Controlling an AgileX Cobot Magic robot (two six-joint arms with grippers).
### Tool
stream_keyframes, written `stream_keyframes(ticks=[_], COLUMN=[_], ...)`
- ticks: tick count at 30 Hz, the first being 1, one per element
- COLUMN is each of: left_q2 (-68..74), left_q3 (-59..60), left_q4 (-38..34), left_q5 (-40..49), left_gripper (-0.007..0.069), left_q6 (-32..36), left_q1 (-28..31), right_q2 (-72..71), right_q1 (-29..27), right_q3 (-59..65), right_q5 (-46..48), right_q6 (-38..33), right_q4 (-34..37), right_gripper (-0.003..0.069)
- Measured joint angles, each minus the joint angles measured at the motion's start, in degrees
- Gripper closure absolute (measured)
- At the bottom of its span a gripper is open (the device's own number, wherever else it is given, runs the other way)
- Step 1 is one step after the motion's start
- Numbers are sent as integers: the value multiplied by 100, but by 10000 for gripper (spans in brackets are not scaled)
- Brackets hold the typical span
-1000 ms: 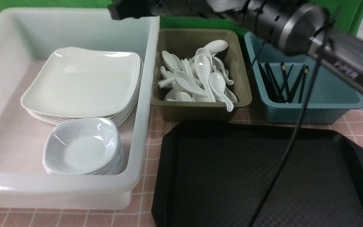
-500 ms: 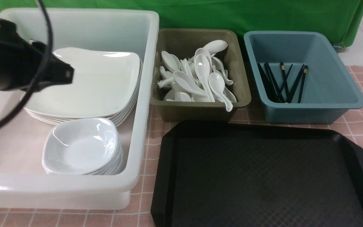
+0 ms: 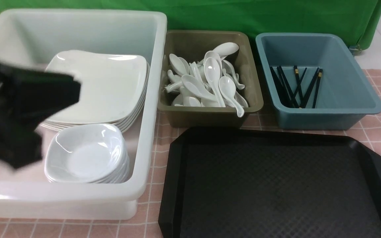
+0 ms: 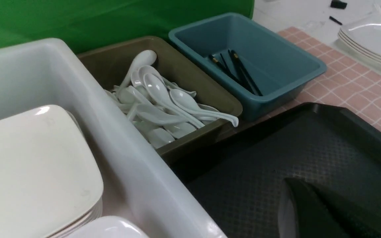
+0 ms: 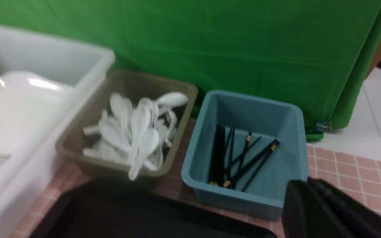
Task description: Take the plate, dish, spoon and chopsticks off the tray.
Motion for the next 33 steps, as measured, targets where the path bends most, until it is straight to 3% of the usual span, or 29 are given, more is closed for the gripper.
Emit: stream_keyframes(ticks=[6,13,22,33], left_q2=[-1421,-2103,-2152,-2152], left_q3=[1587,2424,2509,2509], left_q4=[22,39,202,369], left_q5=[-645,-797,-823,-839], left_gripper=[626,626,625,624], left_q6=[-364,-534,-550,-550], left_q1=[0,0,0,0], right_q2=[-2167,-3101,-3101,-3101], right_q1=[0,-6,-6,-6], right_q3=[3094,4653,4816,4816], right_q5=[-2494,-4520,-4855,-4861], right_q6=[753,756,750,750], right_q4=[8,13,13,13], right_gripper=[629,594,489,455])
